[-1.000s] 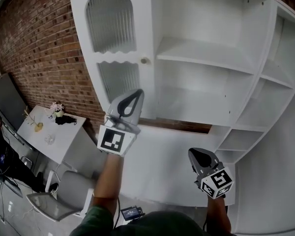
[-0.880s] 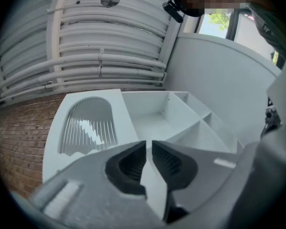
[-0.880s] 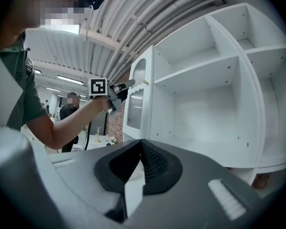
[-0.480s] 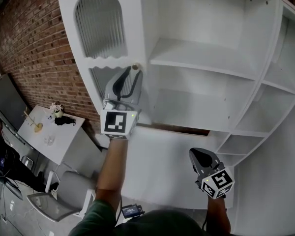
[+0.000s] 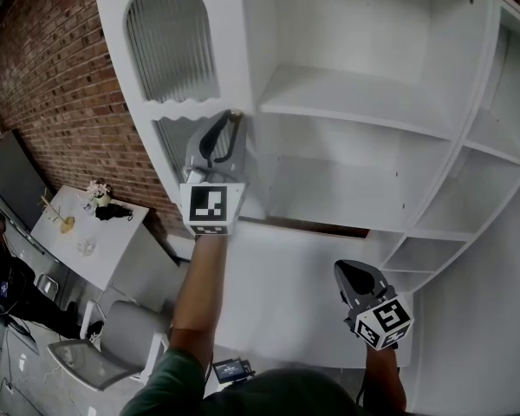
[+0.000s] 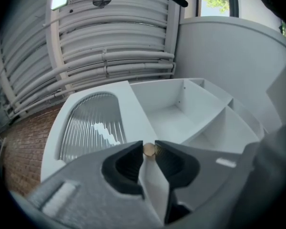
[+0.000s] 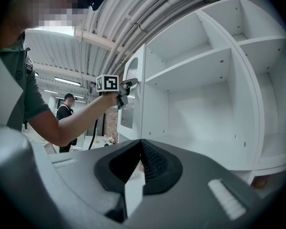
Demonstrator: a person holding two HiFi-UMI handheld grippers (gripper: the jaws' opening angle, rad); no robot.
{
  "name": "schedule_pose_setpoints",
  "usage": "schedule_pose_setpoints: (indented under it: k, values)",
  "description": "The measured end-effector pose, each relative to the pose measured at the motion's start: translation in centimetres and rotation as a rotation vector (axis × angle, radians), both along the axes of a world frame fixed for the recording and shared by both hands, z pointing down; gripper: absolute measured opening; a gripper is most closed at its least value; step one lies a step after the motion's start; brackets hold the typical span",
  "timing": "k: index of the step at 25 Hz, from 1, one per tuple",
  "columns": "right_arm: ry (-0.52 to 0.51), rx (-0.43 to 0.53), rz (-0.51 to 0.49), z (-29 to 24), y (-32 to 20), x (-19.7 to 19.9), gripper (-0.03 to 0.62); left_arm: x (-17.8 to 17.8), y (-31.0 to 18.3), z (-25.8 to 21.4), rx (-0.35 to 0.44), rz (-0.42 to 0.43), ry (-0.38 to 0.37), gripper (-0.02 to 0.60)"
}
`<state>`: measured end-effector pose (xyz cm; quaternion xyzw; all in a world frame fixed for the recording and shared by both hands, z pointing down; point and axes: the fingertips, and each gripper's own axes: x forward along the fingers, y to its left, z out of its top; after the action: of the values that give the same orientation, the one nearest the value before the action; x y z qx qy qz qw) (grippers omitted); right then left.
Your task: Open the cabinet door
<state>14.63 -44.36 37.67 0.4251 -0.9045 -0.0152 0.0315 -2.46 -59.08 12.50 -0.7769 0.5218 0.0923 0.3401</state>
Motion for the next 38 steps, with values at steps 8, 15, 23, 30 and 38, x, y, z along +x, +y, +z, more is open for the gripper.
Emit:
schedule_pose_setpoints:
  k: [8, 15, 23, 30, 38]
  values:
    - [-0.009, -0.008, 0.001, 0.3, 0.3, -0.1, 0.005, -0.3, 0.9, 0.0, -0.001, 0.012, -0.014, 0.074]
    - [-0.009, 0.005, -0.02, 0.2, 0.6, -0.8, 0.005, -1.5, 3.7, 0.2, -0.01, 0.059, -0.009, 0.075]
    - [-0.014, 0.042, -0.032, -1.4, 1.3, -1.5, 0.005, -4.0, 8.0, 0.2, -0.053, 0.186, 0.027, 0.077]
    - [-0.009, 0.057, -0.038, -1.8, 2.0, -1.7, 0.005, -6.4, 11.2, 0.3, -0.079, 0.271, 0.027, 0.077]
    - [-0.003, 0.057, -0.045, -1.9, 2.7, -2.9, 0.005, -10.5, 14.8, 0.1, -0.056, 0.248, 0.031, 0.081]
